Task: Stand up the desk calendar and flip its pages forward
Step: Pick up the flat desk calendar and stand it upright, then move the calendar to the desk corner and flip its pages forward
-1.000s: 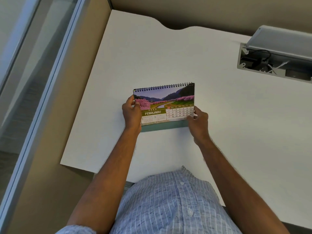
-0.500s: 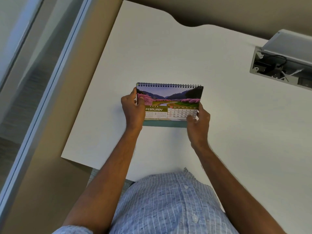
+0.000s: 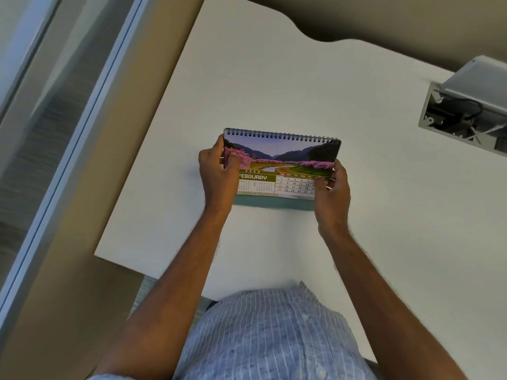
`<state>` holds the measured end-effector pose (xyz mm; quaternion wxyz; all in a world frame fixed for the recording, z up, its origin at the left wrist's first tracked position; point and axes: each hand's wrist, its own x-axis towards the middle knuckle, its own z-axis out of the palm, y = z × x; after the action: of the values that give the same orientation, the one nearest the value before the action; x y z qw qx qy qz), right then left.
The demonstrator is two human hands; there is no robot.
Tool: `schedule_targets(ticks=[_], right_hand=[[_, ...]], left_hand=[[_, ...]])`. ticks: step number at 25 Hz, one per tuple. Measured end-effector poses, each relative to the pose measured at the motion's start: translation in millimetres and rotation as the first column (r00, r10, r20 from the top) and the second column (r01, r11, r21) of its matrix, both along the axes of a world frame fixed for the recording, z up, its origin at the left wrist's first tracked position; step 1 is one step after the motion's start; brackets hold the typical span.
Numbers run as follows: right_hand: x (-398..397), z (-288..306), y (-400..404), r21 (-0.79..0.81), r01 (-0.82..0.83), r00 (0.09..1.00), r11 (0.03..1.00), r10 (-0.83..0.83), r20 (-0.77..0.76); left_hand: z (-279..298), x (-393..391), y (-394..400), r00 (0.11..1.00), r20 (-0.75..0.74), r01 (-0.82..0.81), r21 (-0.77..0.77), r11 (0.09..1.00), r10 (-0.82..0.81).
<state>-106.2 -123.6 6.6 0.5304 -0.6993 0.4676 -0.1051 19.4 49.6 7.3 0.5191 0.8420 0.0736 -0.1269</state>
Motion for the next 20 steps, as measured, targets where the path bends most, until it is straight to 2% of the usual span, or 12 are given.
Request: schedule_targets(ticks=[3,5,8,15,20], right_hand=[[29.9,8.1,-16.6,0.003,-0.056,0.997,0.998,0.056,0.045],[66.7,13.2,-30.0,-0.011,-0.107,0.99,0.994,0.107,0.087],[140.2,20.4,-52.2,-0.05,-0.175,0.972,0.983,0.181,0.153],[280.1,15.6,-99.2,-0.128,-0.359,0.897,0.924,0.38,0.225],[327.0,-3.0,-116.6,-0.122,-0.448,0.851,0.886,0.464,0.247]], left_hand=[[7.6,19.2,-2.8,0.999,0.021,-0.032,-0.054,0.998,0.033],[16.5,46.1,-10.7,0.995,0.087,-0.043,-0.096,0.994,0.052],[30.8,106.6,-27.1,0.972,0.219,-0.063,-0.112,0.992,0.086],[32.0,235.8,-47.1,0.936,0.332,-0.022,-0.277,0.961,0.117],[13.7,283.2,-53.9,0.919,0.366,-0.048,-0.258,0.965,0.144]])
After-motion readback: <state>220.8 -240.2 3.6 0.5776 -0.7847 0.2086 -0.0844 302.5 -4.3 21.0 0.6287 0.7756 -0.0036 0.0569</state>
